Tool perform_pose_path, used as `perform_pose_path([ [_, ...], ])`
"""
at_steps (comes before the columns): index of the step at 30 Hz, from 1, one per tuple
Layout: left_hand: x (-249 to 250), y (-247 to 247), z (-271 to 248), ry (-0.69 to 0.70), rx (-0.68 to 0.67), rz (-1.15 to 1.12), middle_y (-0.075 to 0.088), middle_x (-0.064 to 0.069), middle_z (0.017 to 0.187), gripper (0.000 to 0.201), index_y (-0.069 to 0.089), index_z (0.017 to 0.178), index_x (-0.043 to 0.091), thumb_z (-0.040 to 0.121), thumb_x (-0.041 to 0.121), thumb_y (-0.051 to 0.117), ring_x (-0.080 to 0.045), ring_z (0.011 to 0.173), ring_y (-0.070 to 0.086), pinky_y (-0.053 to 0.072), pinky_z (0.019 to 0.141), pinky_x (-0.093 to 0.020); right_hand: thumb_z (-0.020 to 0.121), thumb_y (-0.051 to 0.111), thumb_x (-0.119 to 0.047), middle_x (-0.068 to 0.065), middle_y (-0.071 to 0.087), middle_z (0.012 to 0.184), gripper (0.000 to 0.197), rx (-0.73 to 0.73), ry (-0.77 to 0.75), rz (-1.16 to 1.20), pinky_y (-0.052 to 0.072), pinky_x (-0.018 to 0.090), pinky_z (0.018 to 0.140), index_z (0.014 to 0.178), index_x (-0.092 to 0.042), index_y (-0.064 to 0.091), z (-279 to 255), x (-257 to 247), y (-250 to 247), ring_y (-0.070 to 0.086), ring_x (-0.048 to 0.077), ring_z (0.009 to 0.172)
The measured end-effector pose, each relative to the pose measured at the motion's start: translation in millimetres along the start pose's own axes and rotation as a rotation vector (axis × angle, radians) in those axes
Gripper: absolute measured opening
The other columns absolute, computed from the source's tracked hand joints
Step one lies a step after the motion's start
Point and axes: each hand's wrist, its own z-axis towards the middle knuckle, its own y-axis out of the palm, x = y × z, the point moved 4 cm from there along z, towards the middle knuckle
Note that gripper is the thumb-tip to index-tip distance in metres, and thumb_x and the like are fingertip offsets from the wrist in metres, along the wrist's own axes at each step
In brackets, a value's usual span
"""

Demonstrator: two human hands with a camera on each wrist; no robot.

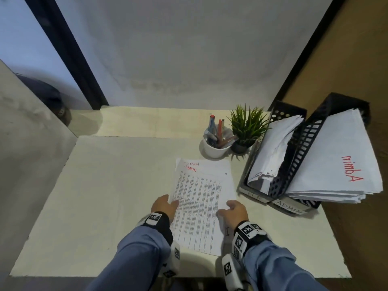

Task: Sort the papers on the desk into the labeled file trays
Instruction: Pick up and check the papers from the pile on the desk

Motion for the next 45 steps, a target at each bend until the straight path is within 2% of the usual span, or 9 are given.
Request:
perform_pose_path([
  [4,-2.1,-6.6,-14.1,0.091,-0.040,-0.196,0.068,-0.009,0.080,0.004,0.063,0.086,0.011,0.088,0.013,0.060,-0.027,0.071,0.062,0.052,0.067,-0.036,0.071,0.075,-0.006,0.012,0.056,0.093,0.031,0.053,0.027,0.149,0.041,0.026,0.071,0.097,-0.004,0.059,-3.2,-2.4,0.6,0.051,0.021,0.081],
  [8,-9.2,-11.0,-25.0,0.069,-0.051,-0.343,0.046,0.010,0.041,0.038,0.042,0.062,0.015,0.075,-0.006,0.070,-0.011,0.042,0.040,0.036,0.048,-0.023,0.071,0.074,0.003,0.016,0.063,0.085,0.024,0.083,0.041,0.368,0.046,0.023,0.056,0.091,0.006,0.061,-8.2,-8.7,-6.2,0.052,0.019,0.069],
  [16,-18.4,-39.1,-17.7,0.100,0.034,-0.360,0.052,-0.003,0.071,0.023,0.056,0.071,0.011,0.089,0.025,0.061,-0.018,0.072,0.048,0.036,0.068,-0.028,0.070,0.068,0.010,0.015,0.059,0.093,0.035,0.158,0.224,0.417,0.044,0.033,0.079,0.102,0.016,0.057,-3.4,9.8,-35.1,0.055,0.028,0.083],
  [21,-16.2,-50.4,-20.1,0.037,0.034,-0.298,0.045,-0.014,0.143,0.050,0.042,0.137,-0.001,0.094,0.023,0.055,-0.028,0.133,0.042,0.030,0.110,-0.034,0.066,0.076,0.006,0.020,0.068,0.104,0.040,0.116,0.210,0.359,0.052,0.037,0.083,0.103,0.009,0.063,-1.1,12.8,-42.1,0.064,0.032,0.089],
  [31,-4.8,-38.1,-32.4,0.048,-0.188,-0.369,0.070,-0.020,0.102,0.025,0.066,0.094,0.011,0.091,0.033,0.055,-0.025,0.083,0.064,0.049,0.082,-0.035,0.076,0.059,0.017,0.012,0.067,0.085,0.022,-0.093,0.137,0.565,0.047,0.018,0.038,0.097,0.010,0.062,-17.1,-15.7,-32.6,0.066,0.023,0.064],
  [36,15.3,-35.4,-47.9,0.080,-0.204,-0.529,0.054,0.010,0.124,0.047,0.057,0.121,0.020,0.085,0.051,0.059,-0.018,0.117,0.055,0.037,0.107,-0.038,0.069,0.060,0.024,0.023,0.064,0.111,0.054,-0.041,-0.033,0.602,0.054,0.038,0.078,0.119,0.004,0.052,-26.0,-33.8,-26.5,0.063,0.029,0.088],
  [39,37.9,-44.0,-59.0,0.236,-0.157,-0.542,0.075,-0.006,0.095,0.019,0.074,0.090,0.021,0.071,0.022,0.077,-0.027,0.091,0.070,0.054,0.089,-0.047,0.072,0.057,0.026,0.014,0.063,0.103,0.059,-0.057,-0.253,0.677,0.054,0.017,0.055,0.119,-0.009,0.049,-48.9,-64.3,-36.2,0.064,0.016,0.078],
  [42,61.1,-61.9,-69.3,0.364,0.040,-0.538,0.070,-0.001,0.068,0.011,0.071,0.074,0.013,0.080,0.004,0.069,-0.005,0.062,0.068,0.054,0.056,-0.018,0.076,0.064,0.012,0.011,0.069,0.090,0.030,-0.033,-0.459,0.625,0.055,0.017,0.055,0.100,-0.006,0.063,-69.8,-94.7,-48.7,0.070,0.019,0.077],
  [45,78.4,-73.1,-81.0,0.504,0.165,-0.490,0.068,0.010,0.075,0.016,0.067,0.086,0.019,0.081,0.004,0.069,0.004,0.063,0.065,0.048,0.053,-0.008,0.074,0.071,0.002,0.001,0.072,0.080,0.019,0.021,-0.613,0.624,0.055,0.018,0.065,0.088,-0.010,0.068,-85.7,-112.6,-59.1,0.069,0.011,0.078],
])
